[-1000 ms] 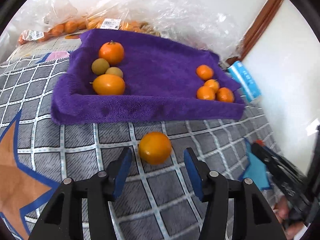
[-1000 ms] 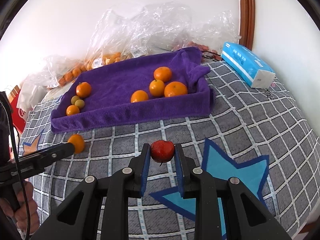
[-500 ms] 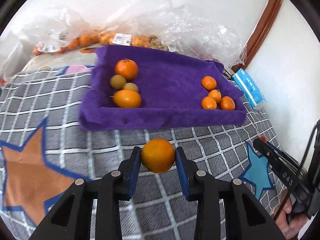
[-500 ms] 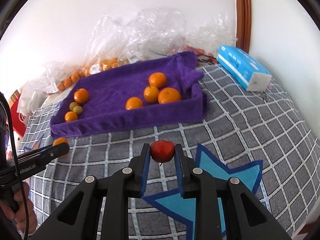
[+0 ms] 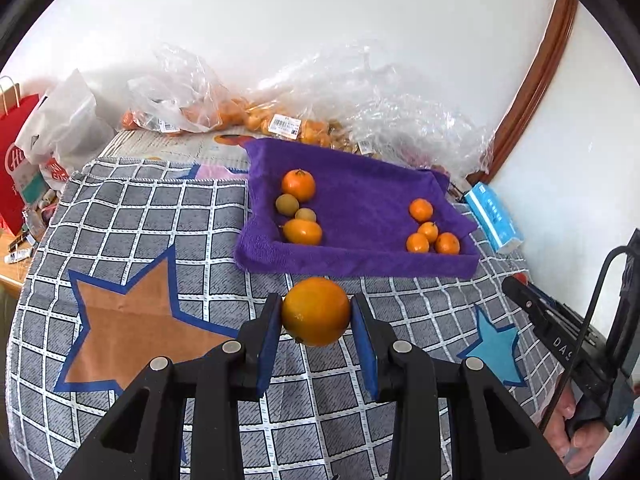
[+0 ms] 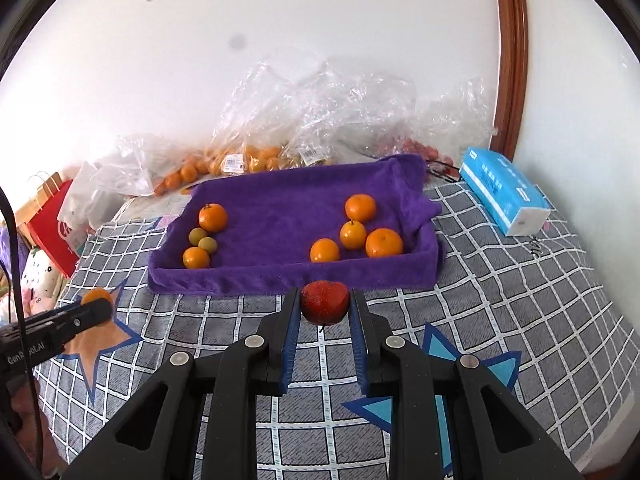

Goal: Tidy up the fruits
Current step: 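Carry the red fruit and orange over the towel and lower them onto it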

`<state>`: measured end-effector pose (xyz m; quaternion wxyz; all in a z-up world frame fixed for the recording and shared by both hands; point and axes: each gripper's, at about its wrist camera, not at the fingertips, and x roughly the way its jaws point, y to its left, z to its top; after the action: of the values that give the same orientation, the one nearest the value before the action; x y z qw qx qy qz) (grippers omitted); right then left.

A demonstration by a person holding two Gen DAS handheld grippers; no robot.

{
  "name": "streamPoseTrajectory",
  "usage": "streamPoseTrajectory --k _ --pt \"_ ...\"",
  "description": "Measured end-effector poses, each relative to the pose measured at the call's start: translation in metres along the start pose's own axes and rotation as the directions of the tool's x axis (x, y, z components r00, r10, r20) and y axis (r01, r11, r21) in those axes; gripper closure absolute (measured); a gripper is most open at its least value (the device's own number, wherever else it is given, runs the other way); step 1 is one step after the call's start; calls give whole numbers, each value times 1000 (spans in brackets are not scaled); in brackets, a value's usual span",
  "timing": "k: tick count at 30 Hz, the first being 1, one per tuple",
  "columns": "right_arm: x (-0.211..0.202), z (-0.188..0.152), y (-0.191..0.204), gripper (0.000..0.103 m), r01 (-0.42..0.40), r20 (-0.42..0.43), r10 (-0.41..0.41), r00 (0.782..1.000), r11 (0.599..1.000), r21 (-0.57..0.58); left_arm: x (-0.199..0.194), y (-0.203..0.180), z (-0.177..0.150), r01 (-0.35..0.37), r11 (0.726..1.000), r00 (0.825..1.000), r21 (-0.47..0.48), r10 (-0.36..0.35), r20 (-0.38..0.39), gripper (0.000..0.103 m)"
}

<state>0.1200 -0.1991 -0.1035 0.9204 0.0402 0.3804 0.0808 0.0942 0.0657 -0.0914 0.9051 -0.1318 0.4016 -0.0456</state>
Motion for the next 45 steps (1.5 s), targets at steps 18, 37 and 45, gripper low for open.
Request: streamPoseTrajectory --k 18,37,45 --pt "-20 18 5 79 15 48 -14 999 1000 -8 -22 -12 24 32 999 997 31 -34 65 70" --pt "13 36 8 79 -3 26 2 1000 1000 3 3 -5 52 34 999 998 25 -36 57 70" --pt "38 43 10 79 -2 6 2 1000 1000 0 28 0 70 36 999 999 22 -37 38 70"
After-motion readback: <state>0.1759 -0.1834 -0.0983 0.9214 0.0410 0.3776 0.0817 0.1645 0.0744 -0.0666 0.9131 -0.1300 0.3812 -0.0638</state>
